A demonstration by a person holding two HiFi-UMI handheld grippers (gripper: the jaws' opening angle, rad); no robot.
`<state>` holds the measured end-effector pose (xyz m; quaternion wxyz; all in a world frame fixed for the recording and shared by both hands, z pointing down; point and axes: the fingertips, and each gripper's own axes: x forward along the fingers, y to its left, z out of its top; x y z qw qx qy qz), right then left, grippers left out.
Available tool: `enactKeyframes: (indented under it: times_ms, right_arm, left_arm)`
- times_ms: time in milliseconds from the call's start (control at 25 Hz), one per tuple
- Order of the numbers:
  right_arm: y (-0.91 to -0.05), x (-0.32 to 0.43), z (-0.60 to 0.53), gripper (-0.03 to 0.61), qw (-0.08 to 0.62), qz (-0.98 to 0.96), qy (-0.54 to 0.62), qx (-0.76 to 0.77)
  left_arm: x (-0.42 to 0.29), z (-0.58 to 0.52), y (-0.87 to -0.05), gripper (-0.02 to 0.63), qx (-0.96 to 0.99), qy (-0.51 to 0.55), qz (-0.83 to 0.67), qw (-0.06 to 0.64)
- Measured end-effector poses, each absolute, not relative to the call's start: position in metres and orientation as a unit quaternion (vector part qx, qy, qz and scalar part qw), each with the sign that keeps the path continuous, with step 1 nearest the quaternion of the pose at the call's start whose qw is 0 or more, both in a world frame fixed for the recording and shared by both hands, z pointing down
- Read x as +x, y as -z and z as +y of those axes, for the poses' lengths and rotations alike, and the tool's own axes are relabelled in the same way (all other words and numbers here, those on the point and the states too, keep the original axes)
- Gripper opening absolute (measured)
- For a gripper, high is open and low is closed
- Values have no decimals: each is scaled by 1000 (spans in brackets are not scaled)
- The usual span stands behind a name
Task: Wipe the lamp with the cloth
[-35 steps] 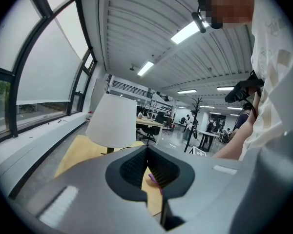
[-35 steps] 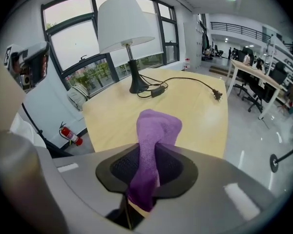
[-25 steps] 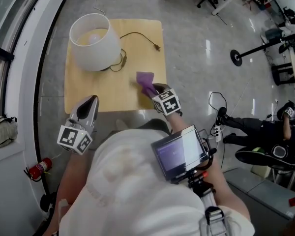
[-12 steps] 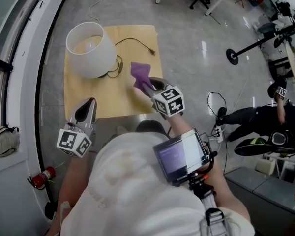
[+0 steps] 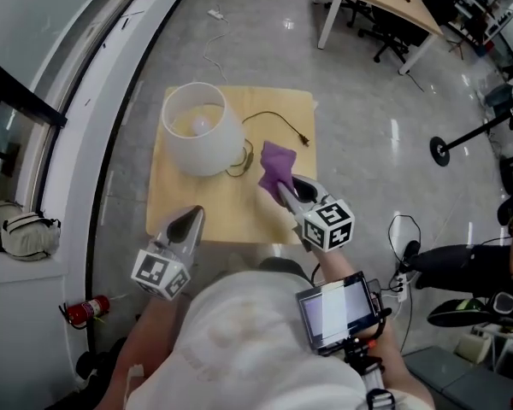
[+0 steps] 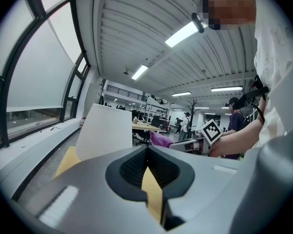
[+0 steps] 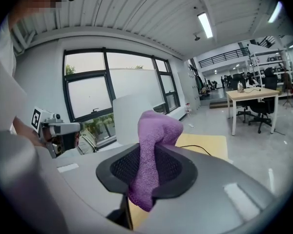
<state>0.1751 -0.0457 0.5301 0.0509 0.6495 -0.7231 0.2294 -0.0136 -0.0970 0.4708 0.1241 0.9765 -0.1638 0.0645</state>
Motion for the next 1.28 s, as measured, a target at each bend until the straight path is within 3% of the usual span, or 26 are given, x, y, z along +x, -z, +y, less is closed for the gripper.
enactKeyframes:
  times_ms: [440, 800, 1280]
  right_arm:
    - [-454, 195, -115, 94, -22, -781, -166, 602]
    - [-412, 181, -178, 95, -39, -818, -113, 562]
    - [-437, 166, -201, 89, -37, -842, -132, 523]
  left_arm:
    - [10, -111, -444, 0, 969, -62, -215, 108]
    - [5, -114, -430, 0, 960, -70, -254, 99]
    - [12, -121, -429, 0, 955, -85, -267, 93]
